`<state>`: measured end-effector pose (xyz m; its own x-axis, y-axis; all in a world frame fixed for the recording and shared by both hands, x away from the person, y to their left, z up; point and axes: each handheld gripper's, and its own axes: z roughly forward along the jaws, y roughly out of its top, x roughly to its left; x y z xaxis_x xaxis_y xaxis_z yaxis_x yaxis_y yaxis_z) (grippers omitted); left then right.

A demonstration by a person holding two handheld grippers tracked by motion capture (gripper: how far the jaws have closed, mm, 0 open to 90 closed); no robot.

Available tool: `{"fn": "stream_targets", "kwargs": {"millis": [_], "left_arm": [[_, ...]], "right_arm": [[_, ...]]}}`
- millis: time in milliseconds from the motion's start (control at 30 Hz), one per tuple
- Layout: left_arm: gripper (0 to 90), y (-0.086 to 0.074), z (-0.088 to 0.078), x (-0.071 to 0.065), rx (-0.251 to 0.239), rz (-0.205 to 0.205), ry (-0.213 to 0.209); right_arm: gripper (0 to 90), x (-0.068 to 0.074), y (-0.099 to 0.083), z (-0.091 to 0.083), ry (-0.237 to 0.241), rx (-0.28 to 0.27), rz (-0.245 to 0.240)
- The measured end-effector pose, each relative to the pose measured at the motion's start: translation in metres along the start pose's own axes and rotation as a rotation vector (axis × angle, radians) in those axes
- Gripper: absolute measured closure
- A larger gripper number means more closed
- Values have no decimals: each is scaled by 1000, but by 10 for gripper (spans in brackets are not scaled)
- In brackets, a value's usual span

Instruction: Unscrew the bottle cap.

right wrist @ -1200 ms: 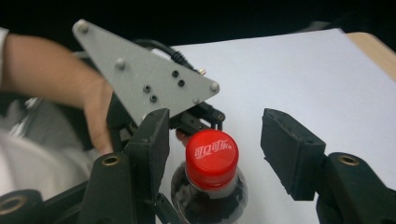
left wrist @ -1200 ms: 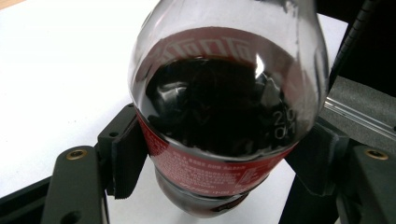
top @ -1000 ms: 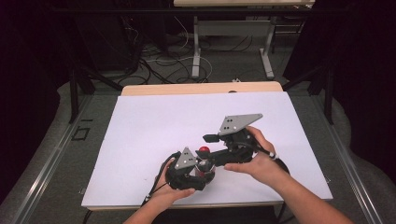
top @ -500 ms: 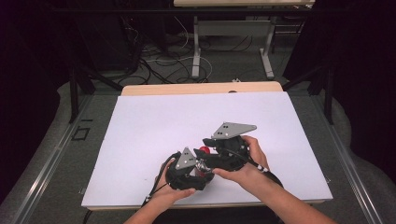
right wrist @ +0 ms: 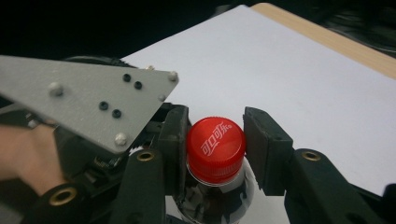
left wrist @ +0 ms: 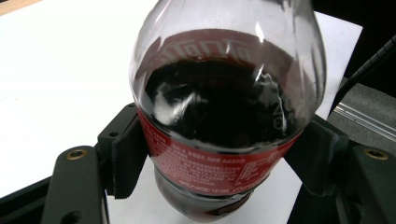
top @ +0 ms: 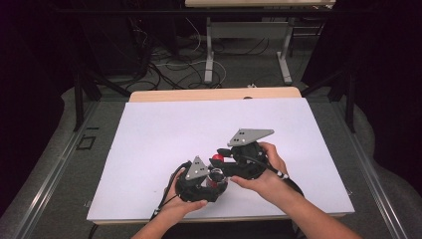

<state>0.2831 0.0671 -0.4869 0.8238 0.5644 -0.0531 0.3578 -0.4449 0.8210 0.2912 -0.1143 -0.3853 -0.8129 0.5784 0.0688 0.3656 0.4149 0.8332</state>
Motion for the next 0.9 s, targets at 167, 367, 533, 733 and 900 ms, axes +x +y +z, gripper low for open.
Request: {"fn": "stream_targets", "kwargs": {"millis": [167,367,533,733,900], "left_arm": [[294,-1,1,1,3,2,-18],[294,0,0,-2,-10,30,-57],[294,2,-1,-4,-12,55,-71],[294,2,-1,-3,-9,47,-62],[294,1,0,-1,-11,21,-45]], "right_arm": [[611,-21,7,4,180,58,-122],[612,-46,22,9,490,108,-401],[612,-59,31,13,642,116,-542],[521,-58,31,14,634,121,-486],[438,-41,32,0,382,64,-264]]}}
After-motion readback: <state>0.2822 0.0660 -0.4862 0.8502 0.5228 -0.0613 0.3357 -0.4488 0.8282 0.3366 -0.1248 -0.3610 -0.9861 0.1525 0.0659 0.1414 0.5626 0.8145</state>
